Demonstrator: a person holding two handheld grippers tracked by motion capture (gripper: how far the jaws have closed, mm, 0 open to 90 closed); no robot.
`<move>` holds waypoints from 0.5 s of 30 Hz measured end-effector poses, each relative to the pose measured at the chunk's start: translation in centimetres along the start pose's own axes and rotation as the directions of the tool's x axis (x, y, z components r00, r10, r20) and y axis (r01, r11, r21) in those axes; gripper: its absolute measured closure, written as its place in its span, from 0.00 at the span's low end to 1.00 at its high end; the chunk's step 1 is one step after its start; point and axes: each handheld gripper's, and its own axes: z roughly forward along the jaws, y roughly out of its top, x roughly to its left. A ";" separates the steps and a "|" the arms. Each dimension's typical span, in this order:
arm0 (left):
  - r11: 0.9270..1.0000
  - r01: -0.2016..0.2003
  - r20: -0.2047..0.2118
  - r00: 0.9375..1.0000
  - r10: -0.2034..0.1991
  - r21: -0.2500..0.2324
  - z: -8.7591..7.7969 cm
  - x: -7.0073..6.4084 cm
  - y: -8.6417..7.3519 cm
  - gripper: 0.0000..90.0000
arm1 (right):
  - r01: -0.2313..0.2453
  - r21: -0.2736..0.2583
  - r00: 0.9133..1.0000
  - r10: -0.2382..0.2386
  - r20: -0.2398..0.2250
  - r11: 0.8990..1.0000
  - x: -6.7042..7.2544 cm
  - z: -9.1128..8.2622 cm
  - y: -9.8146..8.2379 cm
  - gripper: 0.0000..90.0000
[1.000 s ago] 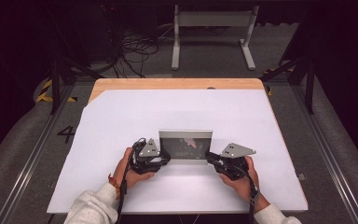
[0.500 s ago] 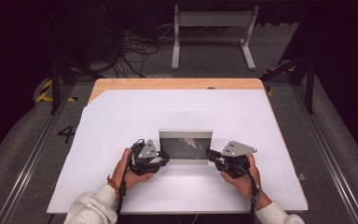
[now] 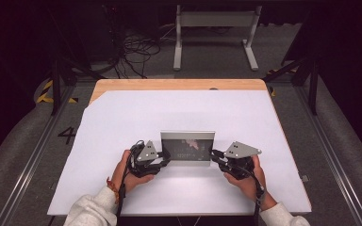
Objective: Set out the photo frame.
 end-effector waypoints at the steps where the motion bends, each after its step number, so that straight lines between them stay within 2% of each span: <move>1: 1.000 0.001 -0.001 1.000 -0.001 -0.001 -0.1 0.0 0.0 0.74 | 0.004 0.000 1.000 -0.004 0.002 1.000 0.0 0.0 0.0 0.87; 15: 1.000 -0.002 -0.025 1.000 0.002 -0.024 -1.4 0.0 0.0 0.74 | 0.046 0.008 0.999 -0.046 0.003 0.999 0.0 -1.0 0.6 0.84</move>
